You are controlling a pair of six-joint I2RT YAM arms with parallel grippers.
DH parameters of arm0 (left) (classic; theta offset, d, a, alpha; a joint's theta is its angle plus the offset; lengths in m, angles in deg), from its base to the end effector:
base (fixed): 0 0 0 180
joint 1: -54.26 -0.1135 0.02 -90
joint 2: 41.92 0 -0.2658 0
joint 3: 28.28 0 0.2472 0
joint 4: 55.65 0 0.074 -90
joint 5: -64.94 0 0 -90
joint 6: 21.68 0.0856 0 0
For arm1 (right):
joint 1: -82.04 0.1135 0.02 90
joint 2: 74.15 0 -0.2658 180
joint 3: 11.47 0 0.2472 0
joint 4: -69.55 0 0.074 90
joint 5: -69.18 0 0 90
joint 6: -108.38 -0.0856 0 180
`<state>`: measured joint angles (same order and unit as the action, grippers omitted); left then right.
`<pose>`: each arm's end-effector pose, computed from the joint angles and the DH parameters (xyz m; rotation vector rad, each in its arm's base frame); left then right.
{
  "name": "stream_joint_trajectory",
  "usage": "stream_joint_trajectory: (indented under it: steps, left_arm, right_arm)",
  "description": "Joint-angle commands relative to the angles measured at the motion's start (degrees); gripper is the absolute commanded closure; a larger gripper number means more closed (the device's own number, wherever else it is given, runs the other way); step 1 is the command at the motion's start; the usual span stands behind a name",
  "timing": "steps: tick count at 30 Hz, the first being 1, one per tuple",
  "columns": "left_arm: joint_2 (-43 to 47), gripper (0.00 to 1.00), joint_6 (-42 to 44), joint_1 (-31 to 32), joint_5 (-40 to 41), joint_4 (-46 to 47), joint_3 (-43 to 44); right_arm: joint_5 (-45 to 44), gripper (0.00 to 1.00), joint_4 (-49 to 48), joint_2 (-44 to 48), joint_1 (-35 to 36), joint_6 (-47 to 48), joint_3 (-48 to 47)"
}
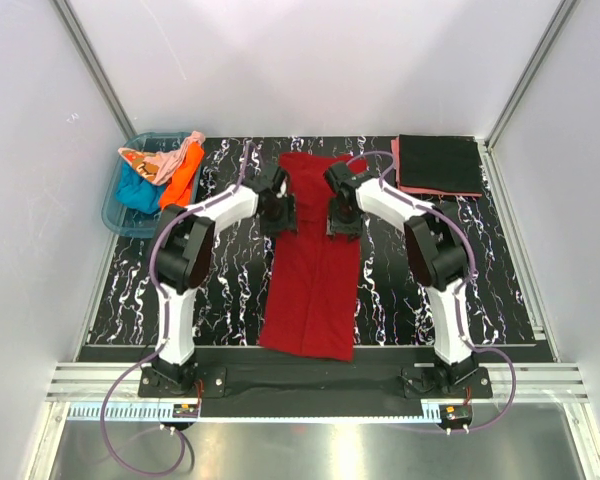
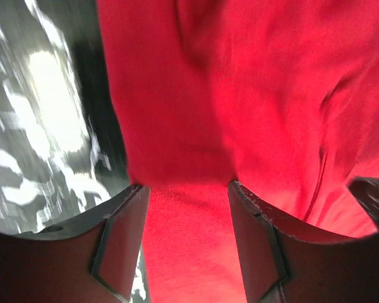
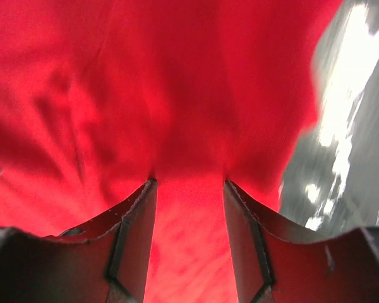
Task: Fold and stack the t-shirts
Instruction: Fold the tshirt
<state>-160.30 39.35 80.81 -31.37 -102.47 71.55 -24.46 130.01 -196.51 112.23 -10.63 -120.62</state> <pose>0.3957 -0.2082 0.1241 -0.0253 2.7819 -0.4185 0.3898 0.2205 0.1285 -0.0164 2.8601 0.1237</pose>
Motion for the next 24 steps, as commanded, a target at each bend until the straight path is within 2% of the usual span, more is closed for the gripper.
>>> stream_joint_trajectory:
  steps: [1, 3, 8, 10, 12, 15, 18, 19, 21, 22, 24]
  left_arm:
    - [-6.1, 0.40, 0.7, -3.2, -6.6, 2.6, 6.7]
    - [-9.8, 0.40, 0.9, -4.2, -9.1, 2.4, 10.3]
    - [-15.0, 0.39, 1.9, -6.9, -14.2, -1.1, 21.9]
    - [-12.0, 0.38, 2.1, -6.9, -14.7, 0.0, 20.8]
    - [-8.1, 0.36, 1.6, -6.9, -15.5, 3.4, 15.1]
    - [0.9, 0.33, 0.0, -6.8, -16.5, 7.2, 5.3]
    - [10.4, 0.31, 1.2, -6.2, -15.7, 7.3, -2.8]
    - [13.4, 0.31, 2.0, -6.1, -15.4, 7.2, -5.0]
    - [21.2, 0.31, 2.0, -6.1, -15.2, 7.2, -8.9]
    - [23.6, 0.31, 1.6, -6.0, -15.3, 7.2, -13.5]
    - [29.9, 0.31, 0.8, -6.0, -16.8, 7.6, -18.4]
  right_arm:
    - [0.5, 0.46, -1.3, -5.1, -2.9, 3.5, -9.0]
    - [0.3, 0.45, 0.2, -10.1, -4.3, 5.2, -13.7]
    - [2.3, 0.42, 9.4, -20.8, -6.3, 9.1, -35.9]
    - [2.9, 0.41, 11.5, -21.7, -6.5, 10.3, -41.8]
    - [4.2, 0.39, 11.9, -19.6, -6.4, 10.6, -41.7]
    - [7.8, 0.36, 11.8, -12.9, -6.4, 8.9, -36.0]
    - [10.0, 0.31, 9.6, -2.7, -6.4, 7.4, -23.6]
    - [10.7, 0.31, 9.1, 0.1, -6.4, 7.0, -16.7]
    - [13.1, 0.30, 6.5, 8.7, -6.3, 6.4, -8.8]
    - [14.3, 0.29, 4.5, 11.7, -6.4, 5.8, -0.6]
    - [18.0, 0.29, 1.9, 20.2, -6.3, 4.1, 8.0]
